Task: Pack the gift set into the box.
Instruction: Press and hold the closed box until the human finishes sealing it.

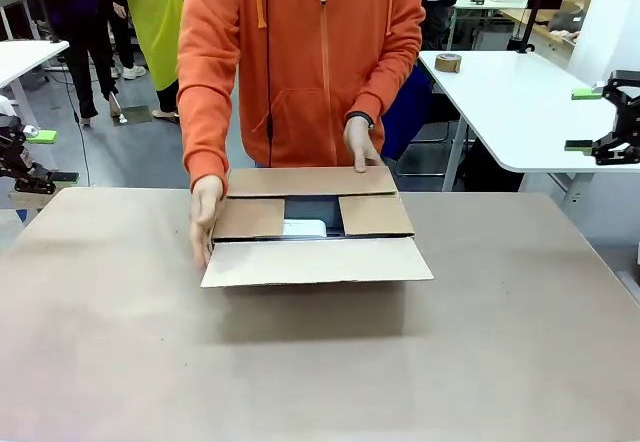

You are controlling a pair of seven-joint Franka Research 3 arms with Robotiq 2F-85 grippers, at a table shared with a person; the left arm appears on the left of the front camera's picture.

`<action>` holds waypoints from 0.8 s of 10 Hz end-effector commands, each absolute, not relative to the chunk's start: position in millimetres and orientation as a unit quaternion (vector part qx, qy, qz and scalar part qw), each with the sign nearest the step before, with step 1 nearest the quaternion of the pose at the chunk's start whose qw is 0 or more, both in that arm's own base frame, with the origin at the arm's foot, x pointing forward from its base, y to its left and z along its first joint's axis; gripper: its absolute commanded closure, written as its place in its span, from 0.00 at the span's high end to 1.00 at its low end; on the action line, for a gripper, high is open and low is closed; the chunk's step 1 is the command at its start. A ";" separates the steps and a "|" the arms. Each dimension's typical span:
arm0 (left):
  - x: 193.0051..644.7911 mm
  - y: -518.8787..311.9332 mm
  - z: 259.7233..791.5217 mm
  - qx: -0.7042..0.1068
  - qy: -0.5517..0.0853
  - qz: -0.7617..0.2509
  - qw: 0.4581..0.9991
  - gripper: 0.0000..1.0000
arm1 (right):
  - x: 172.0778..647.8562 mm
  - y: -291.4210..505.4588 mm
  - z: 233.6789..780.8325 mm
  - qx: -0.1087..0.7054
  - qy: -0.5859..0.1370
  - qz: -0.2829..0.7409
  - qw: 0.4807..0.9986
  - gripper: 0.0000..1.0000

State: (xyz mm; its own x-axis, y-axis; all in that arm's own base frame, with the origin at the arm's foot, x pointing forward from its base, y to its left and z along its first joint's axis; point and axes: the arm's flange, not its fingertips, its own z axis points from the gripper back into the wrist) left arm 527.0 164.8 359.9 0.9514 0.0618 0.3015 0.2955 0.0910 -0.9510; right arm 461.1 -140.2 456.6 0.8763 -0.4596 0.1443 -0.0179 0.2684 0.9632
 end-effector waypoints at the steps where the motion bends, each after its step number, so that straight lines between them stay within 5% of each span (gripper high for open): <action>1: 521.5 163.6 360.5 -0.662 -0.138 -0.090 0.731 1.00 | 460.9 -141.2 458.8 0.589 -0.200 -0.138 0.771 1.00; 8: 521.5 163.6 360.5 -0.662 -0.138 -0.090 0.731 1.00 | 460.9 -141.2 458.8 0.589 -0.200 -0.138 0.771 1.00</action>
State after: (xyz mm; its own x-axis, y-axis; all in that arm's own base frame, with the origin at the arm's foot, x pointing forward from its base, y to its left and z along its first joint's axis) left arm 527.0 164.8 359.9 0.9514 0.0618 0.3016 0.2955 0.0911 -0.9510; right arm 461.1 -140.2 456.6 0.8763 -0.4596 0.1443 -0.0179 0.2683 0.9632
